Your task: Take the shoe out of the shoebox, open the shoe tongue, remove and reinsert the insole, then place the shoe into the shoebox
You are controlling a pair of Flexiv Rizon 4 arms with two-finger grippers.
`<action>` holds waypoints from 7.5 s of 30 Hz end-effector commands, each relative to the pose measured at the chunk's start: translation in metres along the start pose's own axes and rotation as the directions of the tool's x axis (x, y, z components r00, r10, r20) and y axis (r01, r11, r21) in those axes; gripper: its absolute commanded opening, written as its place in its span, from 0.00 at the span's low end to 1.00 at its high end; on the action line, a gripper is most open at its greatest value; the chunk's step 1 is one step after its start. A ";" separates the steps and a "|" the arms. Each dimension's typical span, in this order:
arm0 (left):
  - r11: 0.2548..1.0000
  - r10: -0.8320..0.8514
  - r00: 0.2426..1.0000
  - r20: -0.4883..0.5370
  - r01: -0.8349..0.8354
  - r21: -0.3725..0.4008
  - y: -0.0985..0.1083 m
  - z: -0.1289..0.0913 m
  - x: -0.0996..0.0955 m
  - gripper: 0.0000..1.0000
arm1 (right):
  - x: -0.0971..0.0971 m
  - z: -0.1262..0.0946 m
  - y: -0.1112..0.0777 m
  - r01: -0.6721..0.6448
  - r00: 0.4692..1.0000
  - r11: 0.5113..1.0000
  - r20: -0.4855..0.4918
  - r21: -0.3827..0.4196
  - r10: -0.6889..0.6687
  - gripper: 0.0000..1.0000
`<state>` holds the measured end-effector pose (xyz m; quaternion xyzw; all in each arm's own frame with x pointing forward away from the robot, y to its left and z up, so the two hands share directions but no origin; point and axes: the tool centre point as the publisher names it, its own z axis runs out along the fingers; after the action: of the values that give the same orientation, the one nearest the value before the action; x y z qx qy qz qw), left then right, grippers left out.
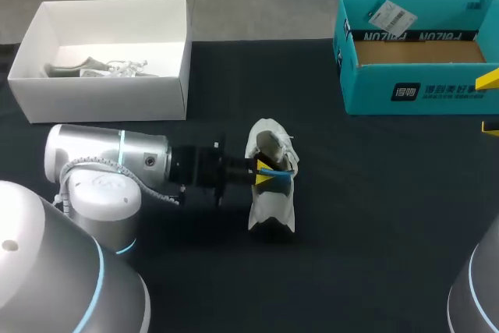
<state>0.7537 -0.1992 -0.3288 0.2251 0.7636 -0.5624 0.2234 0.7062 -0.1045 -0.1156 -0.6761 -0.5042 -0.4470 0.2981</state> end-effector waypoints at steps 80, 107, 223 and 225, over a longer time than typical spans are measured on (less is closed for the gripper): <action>0.992 0.041 0.996 -0.085 -0.050 -0.116 0.012 0.021 0.002 0.00 | 0.000 0.000 -0.002 -0.001 1.000 1.000 0.003 -0.003 0.001 1.00; 0.993 0.043 0.995 -0.093 -0.052 -0.103 -0.008 -0.007 0.005 0.23 | 0.000 0.000 -0.002 -0.001 1.000 1.000 0.003 -0.003 0.001 1.00; 0.759 0.446 0.185 -0.876 -0.597 0.260 0.007 0.006 -0.011 0.00 | 0.000 0.000 -0.002 -0.001 1.000 1.000 0.003 -0.003 0.001 1.00; 0.764 0.444 0.190 -0.876 -0.590 0.259 0.009 0.006 -0.008 0.00 | 0.000 0.000 -0.002 -0.001 1.000 1.000 0.003 -0.003 0.001 1.00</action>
<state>0.7621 -0.1966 -0.3257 0.7203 0.6688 -0.1816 -0.0308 0.7061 -0.1046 -0.1156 -0.6762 -0.5042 -0.4470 0.2981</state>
